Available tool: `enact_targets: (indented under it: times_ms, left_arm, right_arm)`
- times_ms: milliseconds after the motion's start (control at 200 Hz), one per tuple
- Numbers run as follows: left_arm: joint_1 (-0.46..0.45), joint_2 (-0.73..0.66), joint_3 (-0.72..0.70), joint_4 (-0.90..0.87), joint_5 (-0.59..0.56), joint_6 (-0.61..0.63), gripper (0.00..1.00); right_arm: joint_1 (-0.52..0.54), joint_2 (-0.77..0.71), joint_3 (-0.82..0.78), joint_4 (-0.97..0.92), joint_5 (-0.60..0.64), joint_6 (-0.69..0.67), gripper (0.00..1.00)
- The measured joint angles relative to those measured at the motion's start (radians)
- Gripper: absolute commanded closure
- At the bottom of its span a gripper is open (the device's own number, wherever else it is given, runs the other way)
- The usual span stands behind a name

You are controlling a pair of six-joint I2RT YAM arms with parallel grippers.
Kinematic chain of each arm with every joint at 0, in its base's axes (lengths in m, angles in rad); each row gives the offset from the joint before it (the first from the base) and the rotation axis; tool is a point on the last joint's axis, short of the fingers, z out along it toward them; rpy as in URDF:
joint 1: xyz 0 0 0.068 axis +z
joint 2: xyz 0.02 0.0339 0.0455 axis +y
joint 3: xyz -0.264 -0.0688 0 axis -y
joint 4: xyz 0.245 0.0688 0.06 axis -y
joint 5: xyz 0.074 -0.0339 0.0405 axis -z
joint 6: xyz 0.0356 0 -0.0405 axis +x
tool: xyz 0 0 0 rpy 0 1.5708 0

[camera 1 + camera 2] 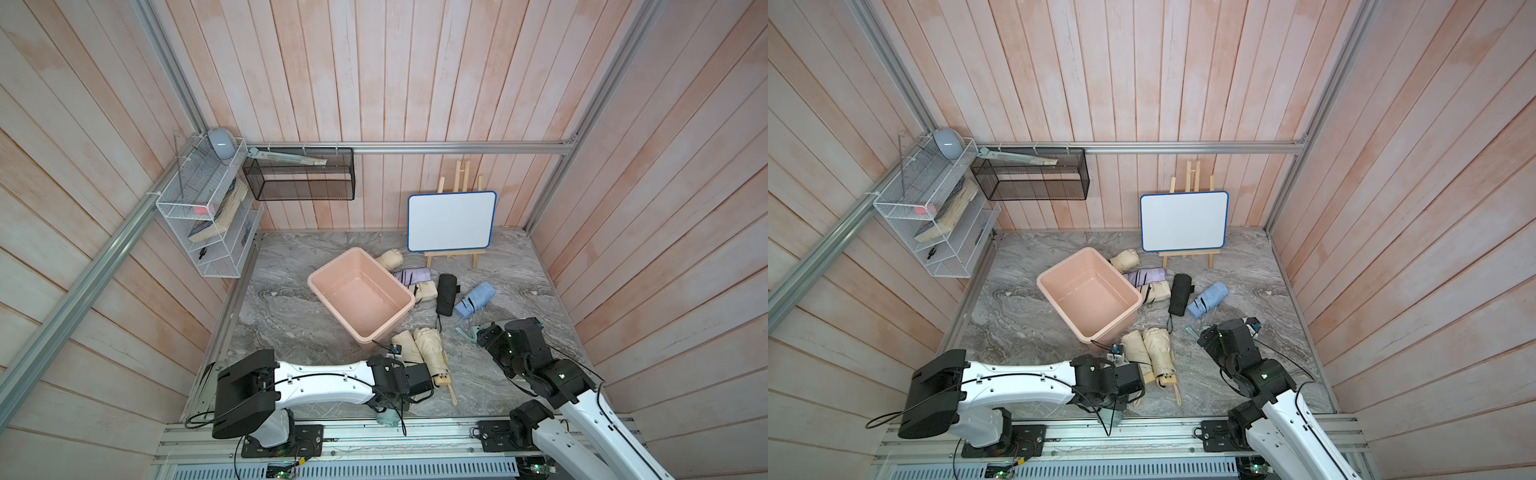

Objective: Put the umbrella into the storage box
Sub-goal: Pick up the umbrella from the center of the board.

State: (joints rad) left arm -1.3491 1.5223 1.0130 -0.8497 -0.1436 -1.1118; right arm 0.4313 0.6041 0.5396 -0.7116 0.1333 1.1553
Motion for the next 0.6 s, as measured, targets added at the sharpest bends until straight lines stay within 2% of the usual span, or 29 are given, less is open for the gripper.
enact_targets:
  times_ms: [180, 390, 480, 600]
  left_arm:
    - [-0.013, -0.129, 0.084, -0.101, -0.022, 0.013, 0.65]
    - [-0.002, -0.215, 0.274, -0.226, -0.079, 0.054, 0.65]
    - [0.052, -0.216, 0.357, -0.262, -0.087, 0.091, 0.65]
    - [0.184, -0.216, 0.449, -0.296, -0.106, 0.156, 0.65]
  right_arm:
    - [0.000, 0.011, -0.003, 0.023, -0.002, 0.004, 0.17]
    - [0.005, 0.080, 0.008, 0.107, -0.061, 0.026, 0.22]
    - [0.034, 0.159, 0.050, 0.145, -0.090, 0.046, 0.22]
    - [0.113, 0.283, 0.159, 0.197, -0.101, 0.090, 0.23]
